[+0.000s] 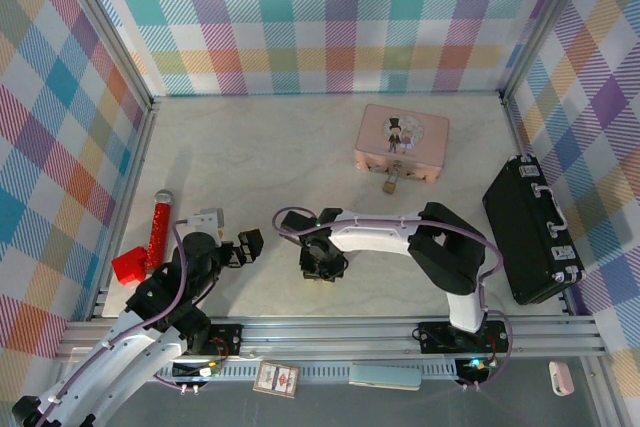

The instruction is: Unlock the padlock with the key

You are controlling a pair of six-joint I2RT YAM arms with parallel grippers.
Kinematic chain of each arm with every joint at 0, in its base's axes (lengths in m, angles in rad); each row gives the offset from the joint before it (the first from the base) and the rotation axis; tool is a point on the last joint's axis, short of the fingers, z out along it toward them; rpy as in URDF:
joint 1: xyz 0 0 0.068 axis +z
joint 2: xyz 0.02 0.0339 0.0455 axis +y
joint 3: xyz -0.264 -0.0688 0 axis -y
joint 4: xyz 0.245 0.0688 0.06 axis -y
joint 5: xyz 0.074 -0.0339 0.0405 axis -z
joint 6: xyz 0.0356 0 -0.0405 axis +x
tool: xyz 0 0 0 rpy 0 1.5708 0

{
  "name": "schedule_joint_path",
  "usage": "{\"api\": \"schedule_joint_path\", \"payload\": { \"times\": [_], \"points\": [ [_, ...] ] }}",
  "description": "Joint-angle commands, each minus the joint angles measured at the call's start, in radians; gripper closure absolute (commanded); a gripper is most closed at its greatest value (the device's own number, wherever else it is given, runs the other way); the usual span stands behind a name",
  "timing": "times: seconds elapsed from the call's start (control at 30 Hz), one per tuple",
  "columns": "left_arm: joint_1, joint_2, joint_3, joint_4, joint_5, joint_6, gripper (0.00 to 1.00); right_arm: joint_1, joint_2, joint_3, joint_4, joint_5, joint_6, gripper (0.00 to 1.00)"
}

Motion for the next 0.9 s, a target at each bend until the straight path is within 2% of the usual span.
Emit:
{"api": "schedule_joint_path", "payload": {
  "times": [0.0, 0.3, 0.43, 0.57, 0.73, 0.87],
  "points": [
    [-0.008, -0.019, -0.007, -0.007, -0.016, 0.005, 0.00, 0.005, 0.041, 0.050, -0.074, 0.032, -0.068, 0.75],
    [-0.008, -0.023, -0.007, -0.010, -0.021, 0.005, 0.00, -0.041, 0.116, 0.155, -0.117, 0.103, -0.285, 0.76],
    [-0.008, -0.024, -0.007, -0.010, -0.022, 0.004, 0.00, -0.053, 0.148, 0.234, -0.150, 0.167, -0.414, 0.76],
    [-0.008, -0.029, -0.007, -0.014, -0.026, 0.005, 0.00, -0.056, 0.129, 0.283, -0.202, 0.235, -0.467, 0.74],
    [-0.008, -0.033, -0.008, -0.016, -0.030, 0.003, 0.00, -0.056, 0.044, 0.233, -0.200, 0.212, -0.400, 0.72],
    [-0.007, -0.033, -0.008, -0.014, -0.030, 0.003, 0.00, -0.049, -0.012, 0.153, -0.144, 0.125, -0.228, 0.72]
  ]
}}
